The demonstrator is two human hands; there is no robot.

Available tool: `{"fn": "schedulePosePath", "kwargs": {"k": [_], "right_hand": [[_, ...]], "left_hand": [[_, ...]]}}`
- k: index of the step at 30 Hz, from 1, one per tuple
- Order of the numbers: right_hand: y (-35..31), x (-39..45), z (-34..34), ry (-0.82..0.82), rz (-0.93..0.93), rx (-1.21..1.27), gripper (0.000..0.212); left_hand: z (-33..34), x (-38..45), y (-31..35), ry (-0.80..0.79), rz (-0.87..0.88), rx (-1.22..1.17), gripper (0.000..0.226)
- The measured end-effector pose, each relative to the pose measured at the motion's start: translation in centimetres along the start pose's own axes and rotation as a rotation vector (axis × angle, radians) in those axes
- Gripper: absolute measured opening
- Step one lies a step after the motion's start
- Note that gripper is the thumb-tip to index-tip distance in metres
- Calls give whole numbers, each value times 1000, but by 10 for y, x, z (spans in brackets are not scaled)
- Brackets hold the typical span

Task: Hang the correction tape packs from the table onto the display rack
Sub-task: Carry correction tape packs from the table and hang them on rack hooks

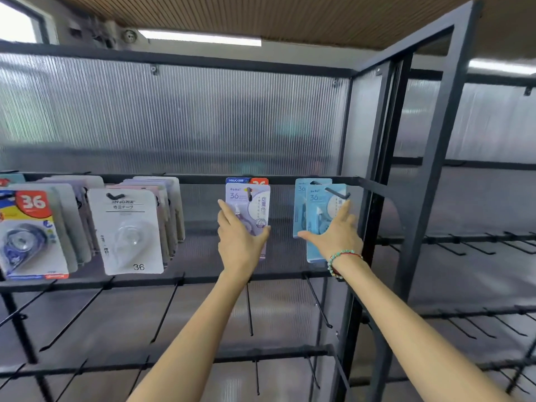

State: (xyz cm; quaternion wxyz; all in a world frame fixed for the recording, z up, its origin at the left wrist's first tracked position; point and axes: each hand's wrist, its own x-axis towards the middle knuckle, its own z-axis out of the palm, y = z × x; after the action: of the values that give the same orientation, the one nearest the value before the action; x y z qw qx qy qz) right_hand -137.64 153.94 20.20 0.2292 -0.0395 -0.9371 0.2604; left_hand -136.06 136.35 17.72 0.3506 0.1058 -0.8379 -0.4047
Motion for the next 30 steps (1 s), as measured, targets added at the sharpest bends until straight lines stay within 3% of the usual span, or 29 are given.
{"fn": "schedulePosePath", "kwargs": {"k": [7, 13, 26, 30], "right_hand": [[-8, 41, 33, 23, 31, -19, 117], [-9, 60, 49, 46, 41, 2, 121], [-1, 38, 48, -5, 16, 65, 127], [6, 22, 45, 6, -22, 56, 125]], "left_hand": [[22, 35, -8, -2, -37, 12, 114], [33, 45, -10, 2, -50, -20, 114], [22, 33, -17, 18, -11, 72, 122], [11, 22, -20, -22, 18, 173, 112]]}}
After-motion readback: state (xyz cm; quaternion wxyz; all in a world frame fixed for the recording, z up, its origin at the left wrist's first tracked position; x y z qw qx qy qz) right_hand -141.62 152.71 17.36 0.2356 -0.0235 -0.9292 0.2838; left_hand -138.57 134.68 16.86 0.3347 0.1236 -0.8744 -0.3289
